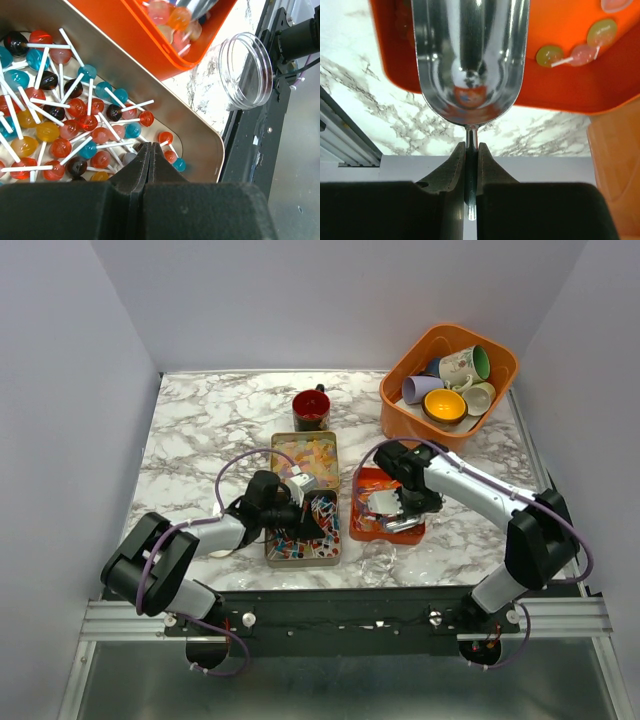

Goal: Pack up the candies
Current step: Scoop the fake candies from the storage box.

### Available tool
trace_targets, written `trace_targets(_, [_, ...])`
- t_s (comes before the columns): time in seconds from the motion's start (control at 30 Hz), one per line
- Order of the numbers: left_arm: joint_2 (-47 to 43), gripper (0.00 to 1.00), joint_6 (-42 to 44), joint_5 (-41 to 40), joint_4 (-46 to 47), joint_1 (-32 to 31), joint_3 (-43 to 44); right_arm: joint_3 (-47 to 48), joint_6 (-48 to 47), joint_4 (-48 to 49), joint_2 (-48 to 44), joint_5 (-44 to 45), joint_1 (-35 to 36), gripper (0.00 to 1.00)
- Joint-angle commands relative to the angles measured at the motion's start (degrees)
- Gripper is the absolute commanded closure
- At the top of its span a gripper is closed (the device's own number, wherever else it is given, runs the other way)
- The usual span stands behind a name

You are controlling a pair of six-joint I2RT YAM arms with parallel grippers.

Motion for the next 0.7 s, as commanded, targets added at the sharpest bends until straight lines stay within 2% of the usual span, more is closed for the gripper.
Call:
trace_targets(0.0, [0.51, 1.0, 1.7, -0.96, -0.78, -0.53, 1.2, -2.05, -2.64, 1.68, 3.16, -5.5, -0.06, 0.99])
trace_targets(0.2, [0.95, 1.0, 1.96, -1.14, -1.04, -0.53, 1.64, 6.03, 2.03, -0.25, 9.23, -2.34, 0.38, 0.99])
trace_targets(0.37, [3.4, 1.0, 1.88, -0.53, -1.4, -0.79, 2.96, 7.27, 0.18, 1.07, 11.08, 1.18, 2.57, 0.99])
trace_targets(0.67, [8.33, 1.0, -0.23, -0.26, 2.55, -2.28, 2.96, 6.49, 0.01, 4.93, 13.37, -0.13, 6.44, 0.99])
